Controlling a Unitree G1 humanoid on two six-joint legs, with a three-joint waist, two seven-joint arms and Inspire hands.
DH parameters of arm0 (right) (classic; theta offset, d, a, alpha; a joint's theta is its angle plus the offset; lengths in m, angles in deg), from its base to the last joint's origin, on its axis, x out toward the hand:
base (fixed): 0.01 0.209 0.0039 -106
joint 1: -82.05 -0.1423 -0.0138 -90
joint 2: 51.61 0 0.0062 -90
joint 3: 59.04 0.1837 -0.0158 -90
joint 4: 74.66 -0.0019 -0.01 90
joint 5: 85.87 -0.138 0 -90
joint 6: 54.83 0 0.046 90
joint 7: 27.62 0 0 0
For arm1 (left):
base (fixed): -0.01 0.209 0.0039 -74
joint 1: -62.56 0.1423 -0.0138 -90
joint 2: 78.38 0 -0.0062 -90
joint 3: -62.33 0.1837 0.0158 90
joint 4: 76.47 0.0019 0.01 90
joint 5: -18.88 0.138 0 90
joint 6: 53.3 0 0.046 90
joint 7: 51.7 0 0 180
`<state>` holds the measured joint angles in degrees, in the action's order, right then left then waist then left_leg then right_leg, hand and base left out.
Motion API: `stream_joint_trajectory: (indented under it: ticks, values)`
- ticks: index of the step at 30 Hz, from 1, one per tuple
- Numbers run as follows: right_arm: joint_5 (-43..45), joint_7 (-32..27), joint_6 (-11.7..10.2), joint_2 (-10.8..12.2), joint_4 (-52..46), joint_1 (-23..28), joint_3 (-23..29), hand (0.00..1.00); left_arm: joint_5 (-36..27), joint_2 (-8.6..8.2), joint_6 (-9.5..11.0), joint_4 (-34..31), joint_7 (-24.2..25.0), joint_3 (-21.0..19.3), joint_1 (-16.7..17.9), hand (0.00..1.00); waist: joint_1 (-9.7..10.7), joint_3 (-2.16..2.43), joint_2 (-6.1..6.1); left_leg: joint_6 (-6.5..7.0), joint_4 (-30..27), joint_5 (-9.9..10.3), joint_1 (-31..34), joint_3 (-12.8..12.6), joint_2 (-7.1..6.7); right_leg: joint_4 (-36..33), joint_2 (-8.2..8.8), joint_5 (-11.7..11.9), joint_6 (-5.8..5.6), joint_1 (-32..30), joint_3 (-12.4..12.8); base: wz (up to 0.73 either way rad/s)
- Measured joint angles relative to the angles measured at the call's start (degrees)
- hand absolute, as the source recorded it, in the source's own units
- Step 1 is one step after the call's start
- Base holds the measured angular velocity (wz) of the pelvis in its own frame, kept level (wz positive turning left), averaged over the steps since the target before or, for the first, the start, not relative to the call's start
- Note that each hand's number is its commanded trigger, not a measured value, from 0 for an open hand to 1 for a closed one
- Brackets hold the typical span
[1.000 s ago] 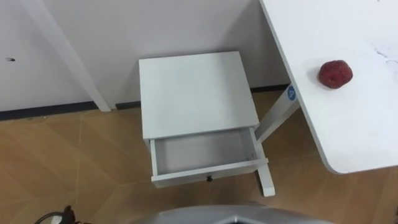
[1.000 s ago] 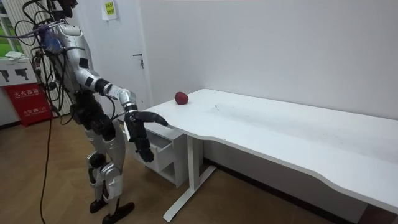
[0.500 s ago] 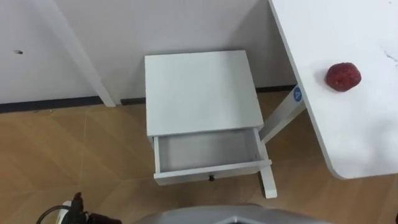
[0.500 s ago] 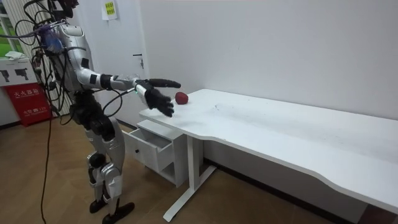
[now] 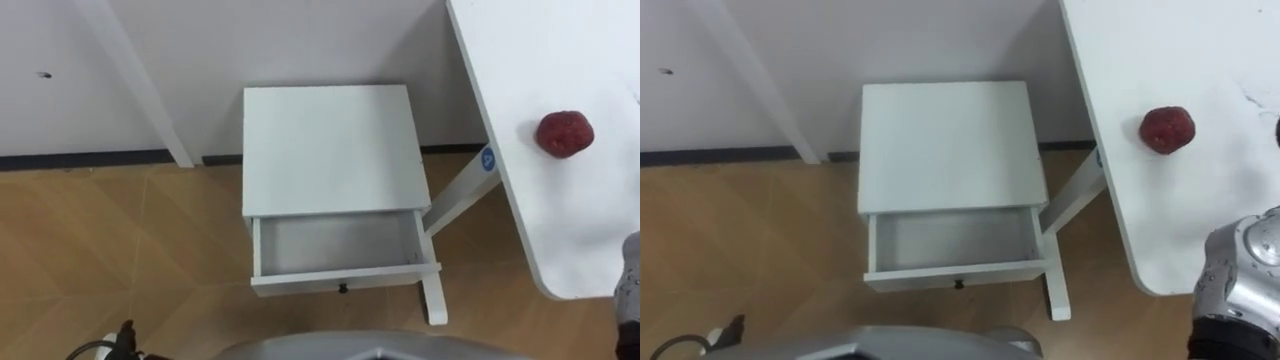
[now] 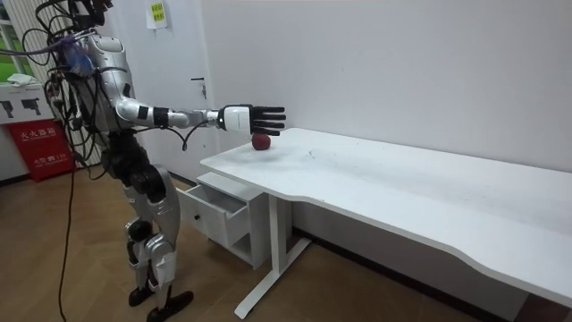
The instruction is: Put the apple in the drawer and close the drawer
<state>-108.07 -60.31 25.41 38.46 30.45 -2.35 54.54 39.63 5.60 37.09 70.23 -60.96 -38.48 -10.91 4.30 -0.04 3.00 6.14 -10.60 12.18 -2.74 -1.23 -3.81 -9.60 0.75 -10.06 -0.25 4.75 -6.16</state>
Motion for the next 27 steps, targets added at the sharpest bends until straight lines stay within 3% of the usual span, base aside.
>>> stream_joint_trajectory:
  ticks: [7, 15, 19, 27]
  values:
    - [0.0, 9.9, 2.3, -0.1, 0.3, -0.1, -2.9, 0.00, 0.1, 0.04, 0.0, 0.0, 1.4, 0.4, -0.2, 0.00, 0.0, -0.10, 0.18, 0.01, 0.0, 0.0, -0.2, 0.1, -0.03, 0.0, 0.04, 0.0, 0.00, 0.3, -0.3, 0.01]
    - [0.4, 15.5, 2.4, -0.9, 0.3, -0.1, -4.4, 0.00, 0.2, 0.15, 0.0, 0.0, 1.6, 0.3, 0.1, 0.00, -0.4, -0.16, 0.26, 0.00, -0.2, 0.0, 0.0, 0.2, -0.04, 0.0, 0.09, 0.0, 0.00, 0.3, -0.5, 0.01]
    - [2.5, 18.1, 2.4, -2.5, 0.5, -0.1, -4.4, 0.00, 0.2, 0.25, 0.1, 0.0, 1.6, 0.3, 0.1, 0.00, -0.8, -0.20, 0.26, 0.00, -0.4, 0.0, 0.0, 0.1, -0.05, 0.0, 0.16, 0.0, 0.00, 0.4, -0.5, 0.00]
    - [7.1, 22.3, 2.4, -3.5, 2.7, -0.1, -4.6, 0.00, 0.2, 0.31, 0.4, 0.3, 1.6, 0.3, 0.1, 0.00, -1.6, -0.57, 0.99, -0.01, -0.6, 0.0, 0.1, 0.1, -0.01, -0.1, 0.13, 0.0, 0.00, 0.2, -0.6, 0.00]
